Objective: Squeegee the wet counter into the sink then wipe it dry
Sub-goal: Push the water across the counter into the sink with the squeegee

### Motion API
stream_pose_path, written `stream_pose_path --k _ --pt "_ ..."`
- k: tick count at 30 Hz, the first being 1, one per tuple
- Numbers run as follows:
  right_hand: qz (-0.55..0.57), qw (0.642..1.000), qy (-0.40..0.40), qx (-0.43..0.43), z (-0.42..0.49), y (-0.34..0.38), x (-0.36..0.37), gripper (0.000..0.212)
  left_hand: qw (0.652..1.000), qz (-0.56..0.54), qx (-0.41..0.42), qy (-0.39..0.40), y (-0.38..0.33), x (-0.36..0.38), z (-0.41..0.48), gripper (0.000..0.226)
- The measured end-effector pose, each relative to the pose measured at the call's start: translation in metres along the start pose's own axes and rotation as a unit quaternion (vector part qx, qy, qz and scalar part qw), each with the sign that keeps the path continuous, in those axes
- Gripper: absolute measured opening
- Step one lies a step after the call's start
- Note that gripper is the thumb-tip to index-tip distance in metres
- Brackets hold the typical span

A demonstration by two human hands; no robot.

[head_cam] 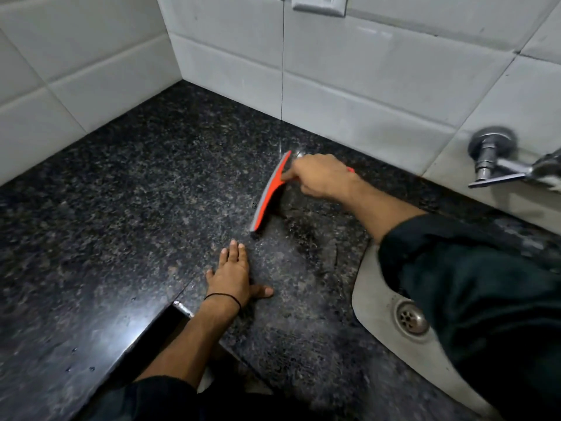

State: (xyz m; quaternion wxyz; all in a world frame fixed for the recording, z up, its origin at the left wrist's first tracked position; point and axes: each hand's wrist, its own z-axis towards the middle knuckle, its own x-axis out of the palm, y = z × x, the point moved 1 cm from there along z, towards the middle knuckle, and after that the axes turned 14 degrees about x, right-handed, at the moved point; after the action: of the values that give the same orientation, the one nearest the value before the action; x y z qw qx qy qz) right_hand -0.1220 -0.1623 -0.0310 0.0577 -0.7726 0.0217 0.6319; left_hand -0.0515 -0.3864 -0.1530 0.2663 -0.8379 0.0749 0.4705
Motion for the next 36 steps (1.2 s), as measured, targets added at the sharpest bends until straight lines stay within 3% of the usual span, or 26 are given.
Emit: stream_pose_path --k 4,8,13,17,21,27,36 --pt "0.022 1.000 0.009 0.005 0.024 0.038 0.007 0.052 1.000 -0.021 -0.003 -0.003 0.004 0.002 0.003 0.131" --pt "0.028 0.999 0.033 0.025 0.019 0.031 0.016 0.046 0.999 -0.029 0.001 -0.022 0.006 0.003 0.001 0.130" --pt "-0.007 0.995 0.054 0.086 -0.032 -0.044 0.021 0.035 0.998 -0.058 0.019 -0.033 0.014 0.004 -0.001 0.120" --pt "-0.052 0.982 0.100 0.150 -0.097 -0.126 0.027 0.045 0.999 -0.021 0.006 -0.041 0.002 0.000 0.001 0.103" --pt "-0.101 0.969 0.131 0.183 -0.148 -0.174 0.038 0.051 0.997 0.009 0.061 -0.056 -0.033 0.004 0.014 0.099" --pt "0.008 0.974 0.067 0.214 -0.162 -0.185 0.052 0.055 0.997 -0.002 0.075 0.012 -0.054 0.021 0.026 0.106" --pt "0.132 0.966 -0.021 0.222 -0.041 -0.125 0.034 0.063 0.998 -0.004 0.068 0.009 -0.052 0.016 0.033 0.112"
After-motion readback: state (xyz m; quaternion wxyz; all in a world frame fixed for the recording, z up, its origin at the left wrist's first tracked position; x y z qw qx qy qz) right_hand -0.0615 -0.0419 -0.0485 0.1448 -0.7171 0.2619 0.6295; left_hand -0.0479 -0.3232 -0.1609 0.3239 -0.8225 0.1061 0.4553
